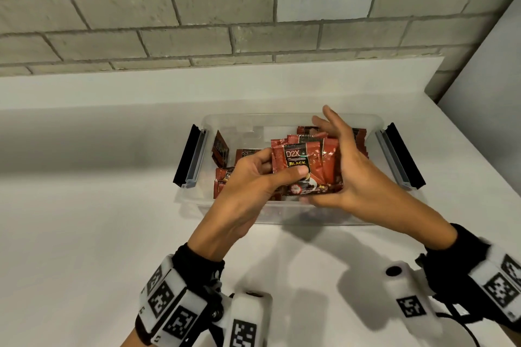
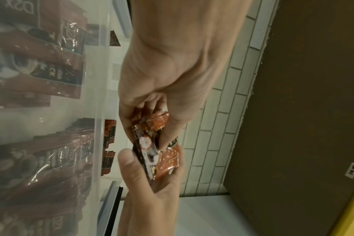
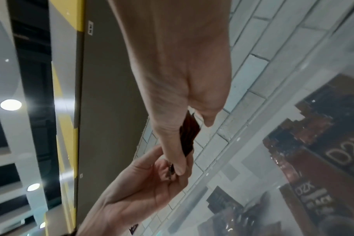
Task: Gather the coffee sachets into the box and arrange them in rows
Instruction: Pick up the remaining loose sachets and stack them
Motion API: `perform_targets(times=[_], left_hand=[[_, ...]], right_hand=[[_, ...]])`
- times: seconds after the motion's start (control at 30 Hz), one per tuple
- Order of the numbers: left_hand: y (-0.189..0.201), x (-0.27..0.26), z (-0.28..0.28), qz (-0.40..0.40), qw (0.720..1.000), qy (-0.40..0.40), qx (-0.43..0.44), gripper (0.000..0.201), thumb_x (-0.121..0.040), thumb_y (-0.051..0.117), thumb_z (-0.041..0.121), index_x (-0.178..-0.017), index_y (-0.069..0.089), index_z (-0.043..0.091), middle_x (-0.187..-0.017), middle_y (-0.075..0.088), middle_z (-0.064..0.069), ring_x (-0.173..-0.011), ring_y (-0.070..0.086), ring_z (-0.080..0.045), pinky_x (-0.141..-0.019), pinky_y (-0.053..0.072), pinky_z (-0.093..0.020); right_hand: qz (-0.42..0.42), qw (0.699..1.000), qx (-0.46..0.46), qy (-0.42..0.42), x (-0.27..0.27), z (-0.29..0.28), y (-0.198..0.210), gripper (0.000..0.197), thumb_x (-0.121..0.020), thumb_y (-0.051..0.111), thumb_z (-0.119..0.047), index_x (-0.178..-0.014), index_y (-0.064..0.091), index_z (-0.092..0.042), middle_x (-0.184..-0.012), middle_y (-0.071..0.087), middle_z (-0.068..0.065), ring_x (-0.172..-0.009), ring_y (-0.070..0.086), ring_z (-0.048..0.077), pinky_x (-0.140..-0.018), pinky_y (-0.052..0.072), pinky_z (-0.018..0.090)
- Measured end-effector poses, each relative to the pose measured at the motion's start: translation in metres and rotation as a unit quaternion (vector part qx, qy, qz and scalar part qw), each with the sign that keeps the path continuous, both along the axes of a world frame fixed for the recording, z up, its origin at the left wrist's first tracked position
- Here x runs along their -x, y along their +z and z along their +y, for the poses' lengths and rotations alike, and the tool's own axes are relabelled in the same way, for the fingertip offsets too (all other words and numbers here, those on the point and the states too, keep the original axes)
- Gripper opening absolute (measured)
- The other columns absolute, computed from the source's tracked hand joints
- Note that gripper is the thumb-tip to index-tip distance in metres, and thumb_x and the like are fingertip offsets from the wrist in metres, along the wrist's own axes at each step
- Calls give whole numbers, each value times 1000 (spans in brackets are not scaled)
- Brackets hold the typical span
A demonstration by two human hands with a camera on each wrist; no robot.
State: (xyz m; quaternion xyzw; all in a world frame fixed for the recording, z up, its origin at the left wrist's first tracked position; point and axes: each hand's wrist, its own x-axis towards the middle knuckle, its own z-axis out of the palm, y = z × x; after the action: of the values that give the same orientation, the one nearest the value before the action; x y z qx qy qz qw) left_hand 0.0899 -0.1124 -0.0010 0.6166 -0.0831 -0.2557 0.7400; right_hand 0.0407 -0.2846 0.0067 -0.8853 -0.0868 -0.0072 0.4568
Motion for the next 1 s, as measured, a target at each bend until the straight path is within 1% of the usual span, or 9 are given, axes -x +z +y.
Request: perform_targets(times=[0.1, 0.23, 0.33, 0.4, 0.47, 0.57, 0.7, 0.87, 1.0], left_hand=[[1, 0, -3, 6, 1000, 12, 19, 36, -80, 67, -1, -115, 61, 5, -100, 73, -13, -87, 70, -21, -80, 55, -28], [1, 2, -10, 3, 1000, 2, 30, 40, -85, 64, 1, -119, 48, 11, -92, 70, -5, -72, 67, -10, -70, 50, -27], [1, 6, -15, -5, 1000, -13, 14, 35, -90, 57, 4, -122, 43, 11, -98, 67, -4, -77, 64, -5, -73, 46, -22], [3, 6, -18, -21, 1000, -16, -2, 37, -92, 54, 5, -126, 39, 12, -102, 65, -3, -81, 62, -4, -76, 46, -22], [5, 8, -20, -46, 998, -26, -27, 39, -94, 52, 7, -128, 34, 14, -97, 62, 3, -77, 60, 1, -74, 46, -18], [4, 12, -24, -76, 995, -27, -59, 39, -96, 50, 11, -129, 30, 20, -102, 61, 7, -86, 60, 2, -79, 47, -16], [2, 15, -25, -87, 994, -5, -70, 36, -97, 50, 12, -124, 31, 24, -112, 61, 5, -98, 60, -1, -80, 49, -18], [7, 17, -32, -79, 995, -19, -65, 38, -99, 44, 11, -128, 24, 26, -104, 59, 16, -84, 59, 16, -63, 46, -7], [8, 17, -32, -67, 995, -39, -62, 52, -90, 43, -2, -130, 22, 23, -122, 56, 4, -109, 56, -2, -77, 47, -15]], right_hand=[[35, 997, -75, -3, 1, 1, 0, 120, -70, 80, -8, -143, -7, -46, -136, 20, -37, -122, 44, -11, -102, 46, 29], [57, 990, -125, 25, 1, 1, -6, 117, -74, 71, 4, -146, -9, -39, -150, 16, -21, -125, 44, -5, -99, 47, 26], [78, 977, -192, 43, 0, 2, -6, 109, -71, 70, -17, -147, -5, -41, -152, 18, -20, -132, 38, -2, -99, 44, 24], [125, 946, -299, -19, -4, 6, -5, 100, -66, 71, -47, -144, 9, -50, -148, 33, -15, -132, 42, 6, -106, 39, 34], [143, 937, -310, -80, -8, 12, -2, 75, -73, 57, -68, -139, 23, -53, -145, 41, -11, -132, 42, 12, -113, 30, 44], [118, 957, -227, -139, -12, 15, -1, 41, -96, 35, -52, -136, 38, -41, -133, 51, -12, -125, 47, 7, -112, 32, 37], [121, 944, -270, -143, -15, 17, 3, 39, -97, 43, -44, -133, 50, -31, -126, 62, -7, -119, 56, 10, -109, 38, 40], [124, 937, -291, -147, -12, 29, 3, 70, -77, 45, -75, -140, 31, -47, -146, 39, -13, -134, 38, 9, -115, 26, 43], [123, 946, -259, -153, -10, 34, 11, 50, -97, 34, -45, -145, 20, -42, -141, 41, -12, -129, 40, 6, -114, 26, 34]])
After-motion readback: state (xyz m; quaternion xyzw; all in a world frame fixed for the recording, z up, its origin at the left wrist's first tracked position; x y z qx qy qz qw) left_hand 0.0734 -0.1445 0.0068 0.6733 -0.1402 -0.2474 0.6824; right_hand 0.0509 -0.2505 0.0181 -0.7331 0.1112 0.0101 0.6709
